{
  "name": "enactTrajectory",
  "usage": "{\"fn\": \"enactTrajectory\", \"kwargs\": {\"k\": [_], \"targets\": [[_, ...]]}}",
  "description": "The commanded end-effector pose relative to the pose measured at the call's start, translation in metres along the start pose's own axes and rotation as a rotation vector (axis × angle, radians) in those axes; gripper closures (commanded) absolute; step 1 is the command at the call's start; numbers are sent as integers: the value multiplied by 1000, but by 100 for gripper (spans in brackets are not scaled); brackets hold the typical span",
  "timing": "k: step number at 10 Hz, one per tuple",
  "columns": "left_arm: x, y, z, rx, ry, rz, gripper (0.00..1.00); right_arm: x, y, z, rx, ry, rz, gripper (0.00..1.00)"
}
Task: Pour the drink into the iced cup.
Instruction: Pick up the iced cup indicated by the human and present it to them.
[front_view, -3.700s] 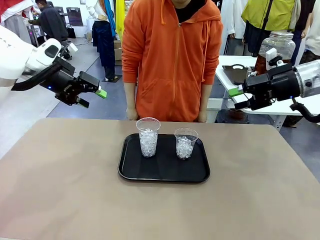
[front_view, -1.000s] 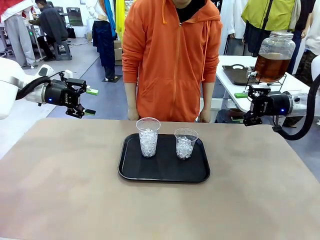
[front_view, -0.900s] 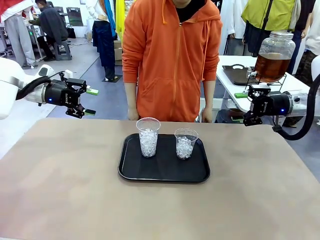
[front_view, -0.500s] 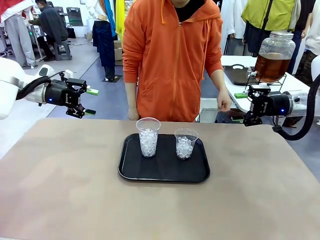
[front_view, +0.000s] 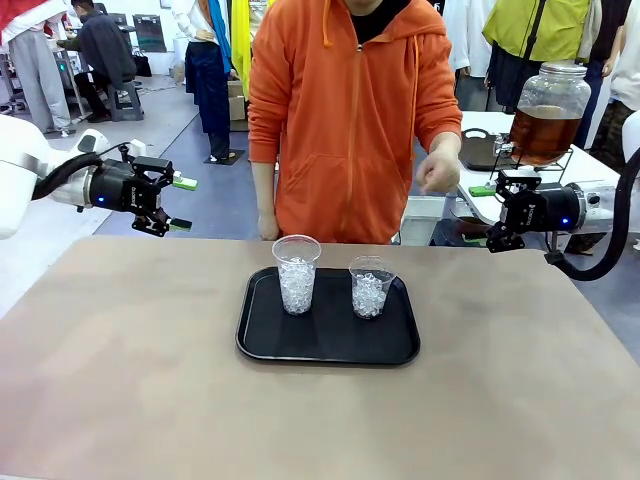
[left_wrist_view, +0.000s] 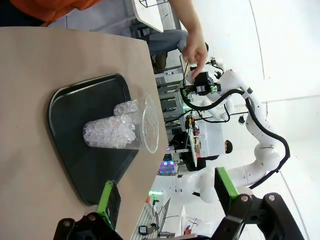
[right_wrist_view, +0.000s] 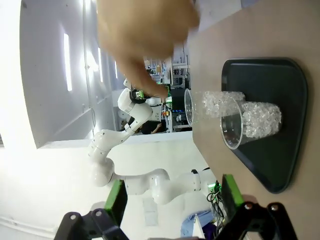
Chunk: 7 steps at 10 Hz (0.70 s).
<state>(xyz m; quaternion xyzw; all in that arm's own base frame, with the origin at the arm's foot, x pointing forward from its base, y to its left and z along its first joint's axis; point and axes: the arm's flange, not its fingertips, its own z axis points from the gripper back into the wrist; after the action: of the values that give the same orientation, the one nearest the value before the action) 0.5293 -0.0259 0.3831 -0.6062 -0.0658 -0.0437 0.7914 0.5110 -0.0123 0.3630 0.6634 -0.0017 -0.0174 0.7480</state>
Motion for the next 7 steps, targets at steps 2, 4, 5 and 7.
{"fn": "enactTrajectory", "kwargs": {"k": [2,4,5,7], "targets": [[0,-1,1,-9,-2,-3,0,0,1,0,1,-1,1,0],[0,-1,1,-9,-2,-3,0,0,1,0,1,-1,1,0],[0,-1,1,-9,-2,-3,0,0,1,0,1,-1,1,0],[0,-1,1,-9,-2,-3,0,0,1,0,1,-1,1,0]]}}
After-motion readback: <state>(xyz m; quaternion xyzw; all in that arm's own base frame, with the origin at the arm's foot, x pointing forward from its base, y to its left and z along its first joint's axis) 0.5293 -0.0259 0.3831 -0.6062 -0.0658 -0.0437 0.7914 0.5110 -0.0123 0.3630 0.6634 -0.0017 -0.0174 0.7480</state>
